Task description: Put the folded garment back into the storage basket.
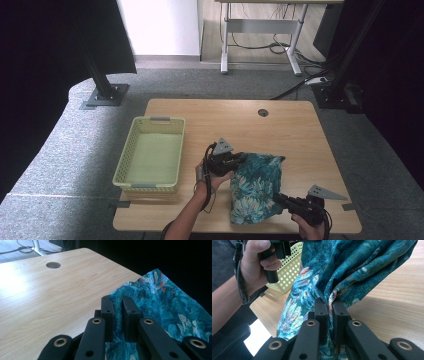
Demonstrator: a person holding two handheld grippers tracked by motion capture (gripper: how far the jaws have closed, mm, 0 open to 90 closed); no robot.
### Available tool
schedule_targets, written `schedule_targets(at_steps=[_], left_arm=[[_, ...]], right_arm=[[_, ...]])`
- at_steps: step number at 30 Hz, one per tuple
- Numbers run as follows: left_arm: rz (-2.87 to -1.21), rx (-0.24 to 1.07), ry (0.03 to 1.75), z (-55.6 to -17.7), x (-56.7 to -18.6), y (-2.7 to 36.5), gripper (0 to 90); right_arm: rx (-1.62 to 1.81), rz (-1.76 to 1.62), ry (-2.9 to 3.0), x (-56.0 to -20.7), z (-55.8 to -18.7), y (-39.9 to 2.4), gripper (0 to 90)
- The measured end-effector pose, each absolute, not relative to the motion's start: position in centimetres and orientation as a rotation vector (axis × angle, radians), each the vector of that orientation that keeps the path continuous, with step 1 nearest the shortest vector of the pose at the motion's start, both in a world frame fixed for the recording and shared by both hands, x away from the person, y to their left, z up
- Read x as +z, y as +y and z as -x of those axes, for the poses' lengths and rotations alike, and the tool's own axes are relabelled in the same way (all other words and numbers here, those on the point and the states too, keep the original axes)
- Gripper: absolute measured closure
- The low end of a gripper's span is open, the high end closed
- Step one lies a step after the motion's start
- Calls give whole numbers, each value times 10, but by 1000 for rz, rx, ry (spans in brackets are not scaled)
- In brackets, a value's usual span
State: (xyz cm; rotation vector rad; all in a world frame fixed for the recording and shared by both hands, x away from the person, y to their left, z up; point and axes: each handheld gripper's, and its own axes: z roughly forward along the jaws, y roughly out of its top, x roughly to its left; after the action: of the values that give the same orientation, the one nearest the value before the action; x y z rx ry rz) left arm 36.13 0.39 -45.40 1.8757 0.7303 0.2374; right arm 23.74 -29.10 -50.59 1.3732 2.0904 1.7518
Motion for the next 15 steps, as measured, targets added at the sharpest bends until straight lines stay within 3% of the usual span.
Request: schedule_targets(at_steps=[15], left_arm=[[-1869, 256, 717, -359, -438, 9, 814]], right_arm=[[1778, -1347, 2084, -495, -239, -288, 839]])
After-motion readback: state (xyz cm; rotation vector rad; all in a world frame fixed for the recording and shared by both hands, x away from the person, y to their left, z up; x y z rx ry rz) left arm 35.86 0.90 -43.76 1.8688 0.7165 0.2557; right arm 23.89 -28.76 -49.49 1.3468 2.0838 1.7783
